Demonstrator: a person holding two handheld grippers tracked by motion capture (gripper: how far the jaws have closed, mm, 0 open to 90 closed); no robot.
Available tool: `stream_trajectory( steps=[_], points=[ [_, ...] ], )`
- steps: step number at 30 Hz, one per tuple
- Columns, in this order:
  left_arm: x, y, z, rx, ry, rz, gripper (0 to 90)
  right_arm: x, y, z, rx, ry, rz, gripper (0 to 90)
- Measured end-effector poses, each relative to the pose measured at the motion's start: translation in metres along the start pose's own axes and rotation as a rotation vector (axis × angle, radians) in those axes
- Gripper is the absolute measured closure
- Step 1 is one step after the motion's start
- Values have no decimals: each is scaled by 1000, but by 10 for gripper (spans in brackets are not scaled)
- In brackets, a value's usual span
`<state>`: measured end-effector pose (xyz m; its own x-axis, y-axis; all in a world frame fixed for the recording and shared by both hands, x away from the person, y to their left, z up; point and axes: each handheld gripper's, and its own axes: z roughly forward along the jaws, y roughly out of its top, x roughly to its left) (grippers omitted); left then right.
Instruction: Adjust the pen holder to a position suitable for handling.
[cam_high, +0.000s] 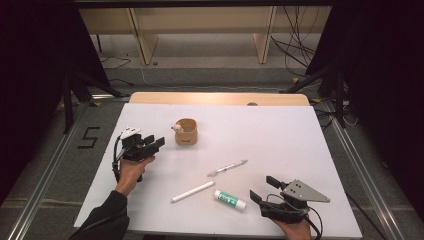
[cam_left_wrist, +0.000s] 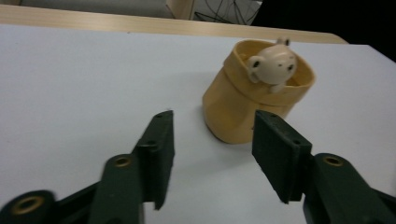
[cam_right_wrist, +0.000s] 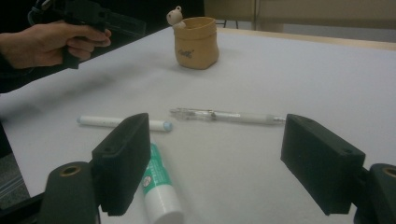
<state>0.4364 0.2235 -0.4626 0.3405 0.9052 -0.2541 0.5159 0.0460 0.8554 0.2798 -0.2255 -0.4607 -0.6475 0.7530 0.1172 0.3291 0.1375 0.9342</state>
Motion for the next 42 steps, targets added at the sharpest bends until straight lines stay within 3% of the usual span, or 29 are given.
stream_trajectory(
  steps=[4,6,13,22,31,37,42],
  points=[
    [2,4,11,16,10,17,596,0,0,0,1,2,-1,251],
    [5,7,20,29,13,7,708,0,0,0,2,3,-2,252],
    [5,9,39,53,18,-14,880,0,0,0,2,10,-2,251],
    [-3,12,60,79,23,-16,889,0,-1,0,-5,16,-4,245],
    [-3,11,69,92,29,-30,888,0,-1,-1,-2,19,-6,245],
    [-7,9,74,101,13,-33,889,1,-1,0,-2,20,-9,245],
    [-11,10,76,107,36,-40,890,1,0,0,-4,21,-15,245]
  ],
)
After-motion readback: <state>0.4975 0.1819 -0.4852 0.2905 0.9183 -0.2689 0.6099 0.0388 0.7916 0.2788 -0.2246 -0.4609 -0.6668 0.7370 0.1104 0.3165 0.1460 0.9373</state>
